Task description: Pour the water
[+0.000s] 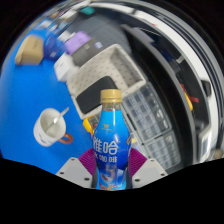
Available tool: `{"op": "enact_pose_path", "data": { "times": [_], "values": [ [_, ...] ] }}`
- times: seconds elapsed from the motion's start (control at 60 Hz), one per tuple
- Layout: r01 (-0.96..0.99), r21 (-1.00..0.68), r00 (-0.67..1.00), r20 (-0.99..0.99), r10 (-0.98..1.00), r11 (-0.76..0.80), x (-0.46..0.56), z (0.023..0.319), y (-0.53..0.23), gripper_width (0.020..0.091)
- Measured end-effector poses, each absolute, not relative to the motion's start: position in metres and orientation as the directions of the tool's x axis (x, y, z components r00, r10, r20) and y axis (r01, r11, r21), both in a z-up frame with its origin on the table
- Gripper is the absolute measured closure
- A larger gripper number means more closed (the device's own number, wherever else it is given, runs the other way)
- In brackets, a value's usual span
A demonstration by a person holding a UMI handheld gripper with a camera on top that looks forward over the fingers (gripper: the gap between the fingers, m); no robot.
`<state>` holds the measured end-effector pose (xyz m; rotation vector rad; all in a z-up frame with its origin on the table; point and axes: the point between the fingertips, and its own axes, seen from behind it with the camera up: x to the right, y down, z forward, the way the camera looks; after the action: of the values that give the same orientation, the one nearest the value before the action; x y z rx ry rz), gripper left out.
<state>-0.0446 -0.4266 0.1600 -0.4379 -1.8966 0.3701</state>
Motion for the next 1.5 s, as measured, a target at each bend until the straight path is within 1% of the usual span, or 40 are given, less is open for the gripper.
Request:
{"op": "enact_pose_path", "data": {
  "times": [0.1,0.2,0.283,0.35,0.383,0.517,0.583,0.65,0.667,0.767,0.85,0.933,0.95,1.017,1.067,1.167,1.267,1.367,1.45,1.5],
  "values": [
    [0.157,-0.695,-0.359,0.621,0.696,0.701,-0.04,0.153,-0.433,0.0706],
    [0.219,-0.833,-0.349,0.42,0.838,0.508,-0.037,0.137,-0.431,0.0689],
    [0.233,-0.889,-0.358,0.299,0.885,0.394,-0.039,0.128,-0.42,0.0686],
    [0.254,-0.915,-0.335,0.22,0.916,0.313,-0.042,0.113,-0.42,0.0685],
    [0.26,-0.924,-0.34,0.182,0.922,0.279,-0.044,0.107,-0.414,0.0671],
    [0.265,-0.952,-0.313,0.065,0.948,0.152,-0.05,0.091,-0.407,0.0673],
    [0.246,-0.96,-0.299,0.054,0.953,0.132,-0.052,0.085,-0.402,0.0662],
    [0.239,-0.962,-0.282,0.057,0.958,0.128,-0.051,0.072,-0.397,0.0662],
    [0.206,-0.972,-0.279,0.05,0.959,0.111,-0.052,0.079,-0.397,0.066],
    [0.192,-0.979,-0.256,0.016,0.967,0.067,-0.048,0.078,-0.39,0.0661],
    [0.185,-0.982,-0.256,-0.006,0.967,0.043,-0.046,0.079,-0.388,0.0624],
    [0.199,-0.979,-0.266,-0.014,0.964,0.04,-0.045,0.078,-0.388,0.0572],
    [0.211,-0.977,-0.267,-0.016,0.964,0.042,-0.045,0.076,-0.388,0.0553],
    [0.263,-0.963,-0.265,-0.023,0.964,0.05,-0.043,0.066,-0.386,0.0434],
    [0.276,-0.96,-0.259,-0.032,0.965,0.042,-0.04,0.065,-0.385,0.04],
    [0.3,-0.953,-0.23,-0.023,0.973,0.049,-0.024,0.067,-0.375,0.0397],
    [0.359,-0.932,-0.198,-0.014,0.98,0.059,0.002,0.061,-0.368,0.039],
    [0.44,-0.896,-0.162,-0.016,0.987,0.058,0.036,0.056,-0.363,0.0342],
    [0.472,-0.881,-0.125,-0.041,0.991,0.023,0.061,0.065,-0.363,0.0339],
    [0.483,-0.875,-0.1,-0.051,0.994,0.003,0.072,0.077,-0.362,0.0339]
  ]
}}
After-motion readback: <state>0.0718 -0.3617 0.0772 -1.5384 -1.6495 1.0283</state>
